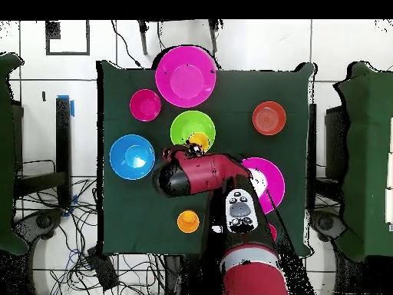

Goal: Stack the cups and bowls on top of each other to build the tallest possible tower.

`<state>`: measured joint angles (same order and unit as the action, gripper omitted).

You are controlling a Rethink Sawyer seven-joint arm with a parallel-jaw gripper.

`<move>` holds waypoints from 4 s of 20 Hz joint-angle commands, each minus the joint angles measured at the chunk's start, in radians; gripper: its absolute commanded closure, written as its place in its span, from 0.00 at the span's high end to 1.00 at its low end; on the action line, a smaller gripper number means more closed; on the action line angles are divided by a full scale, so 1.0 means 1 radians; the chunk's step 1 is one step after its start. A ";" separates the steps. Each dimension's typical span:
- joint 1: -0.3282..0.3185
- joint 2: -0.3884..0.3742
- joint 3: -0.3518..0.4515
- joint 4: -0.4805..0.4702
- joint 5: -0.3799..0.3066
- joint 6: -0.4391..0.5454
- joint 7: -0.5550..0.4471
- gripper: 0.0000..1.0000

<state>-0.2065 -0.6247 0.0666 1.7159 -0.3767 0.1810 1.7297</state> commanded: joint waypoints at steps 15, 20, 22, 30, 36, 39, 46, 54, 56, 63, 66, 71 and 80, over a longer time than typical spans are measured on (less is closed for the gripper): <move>0.048 0.120 0.033 -0.146 0.024 0.103 0.062 0.00; 0.043 0.116 0.041 -0.151 0.027 0.124 0.052 0.00; 0.040 0.110 0.046 -0.152 0.030 0.137 0.046 0.00; 0.038 0.092 0.053 -0.147 0.017 0.151 0.039 1.00; 0.041 0.094 0.046 -0.156 0.012 0.170 0.030 1.00; 0.038 0.094 0.052 -0.153 0.013 0.167 0.031 1.00; 0.028 0.041 0.081 -0.127 0.040 0.225 0.016 1.00; 0.035 -0.031 0.126 -0.187 0.115 0.409 -0.007 1.00; 0.038 -0.033 0.126 -0.199 0.121 0.424 -0.005 1.00; 0.034 0.038 0.160 -0.316 0.103 0.376 -0.032 1.00; 0.042 0.076 0.156 -0.386 0.103 0.401 -0.028 1.00; 0.043 0.130 0.168 -0.469 0.094 0.433 -0.053 1.00; 0.058 0.184 0.172 -0.566 0.087 0.474 -0.069 1.00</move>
<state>-0.1714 -0.5226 0.1346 1.2337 -0.2764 0.5238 1.7297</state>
